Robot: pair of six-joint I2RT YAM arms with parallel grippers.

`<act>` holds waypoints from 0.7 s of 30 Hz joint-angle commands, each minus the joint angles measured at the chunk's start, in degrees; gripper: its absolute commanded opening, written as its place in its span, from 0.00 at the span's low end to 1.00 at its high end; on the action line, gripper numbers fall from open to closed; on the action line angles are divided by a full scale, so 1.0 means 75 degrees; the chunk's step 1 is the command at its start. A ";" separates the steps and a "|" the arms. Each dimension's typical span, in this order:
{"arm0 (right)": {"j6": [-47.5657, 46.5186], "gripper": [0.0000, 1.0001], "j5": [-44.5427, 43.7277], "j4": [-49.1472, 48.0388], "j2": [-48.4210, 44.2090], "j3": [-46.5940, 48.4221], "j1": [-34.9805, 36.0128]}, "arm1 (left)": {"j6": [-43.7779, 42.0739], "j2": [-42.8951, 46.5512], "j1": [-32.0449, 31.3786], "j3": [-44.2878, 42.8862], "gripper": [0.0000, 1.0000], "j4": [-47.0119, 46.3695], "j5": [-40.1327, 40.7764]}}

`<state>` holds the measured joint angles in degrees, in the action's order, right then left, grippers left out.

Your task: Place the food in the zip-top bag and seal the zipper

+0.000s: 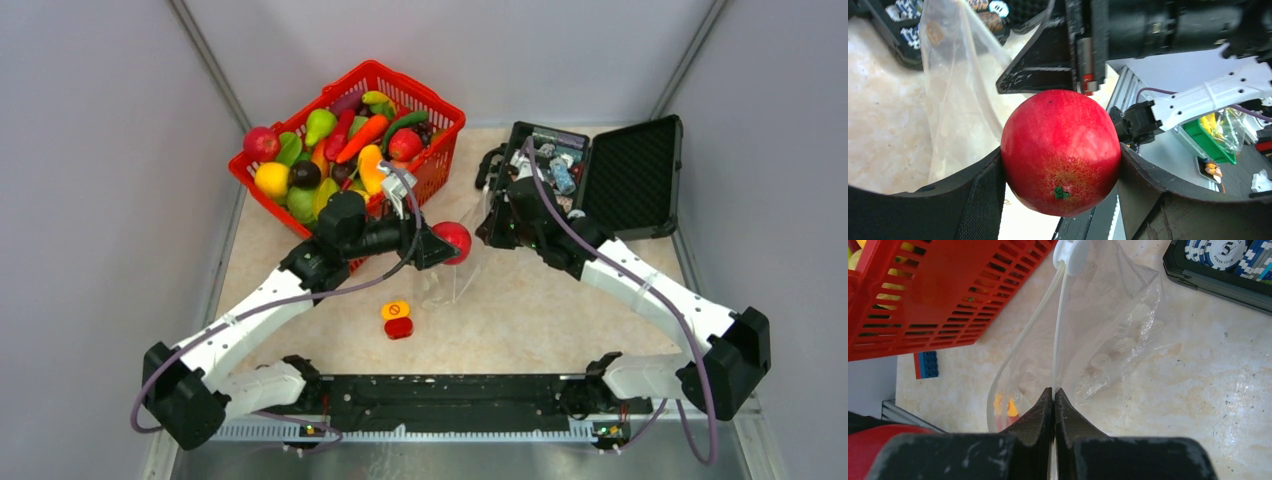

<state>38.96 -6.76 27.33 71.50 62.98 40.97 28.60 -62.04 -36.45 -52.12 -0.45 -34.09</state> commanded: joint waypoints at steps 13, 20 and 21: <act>0.0510 0.00 -0.0141 -0.0366 -0.0378 -0.0054 -0.0049 | -0.0506 -0.1287 -0.1023 -0.0620 0.20 -0.0011 0.2621; 0.0594 0.00 0.0147 -0.0417 -0.0577 -0.0090 -0.0049 | -0.0868 -0.1442 -0.1333 -0.0861 0.19 0.0911 0.4758; 0.0647 0.00 0.0207 -0.0453 -0.0624 -0.0142 -0.0049 | -0.0917 -0.1478 -0.1380 -0.0931 0.19 0.1012 0.4964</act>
<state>42.33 -7.14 26.15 69.93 62.26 40.71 24.67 -72.42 -45.28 -55.09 4.43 -7.77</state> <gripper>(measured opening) 0.004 0.711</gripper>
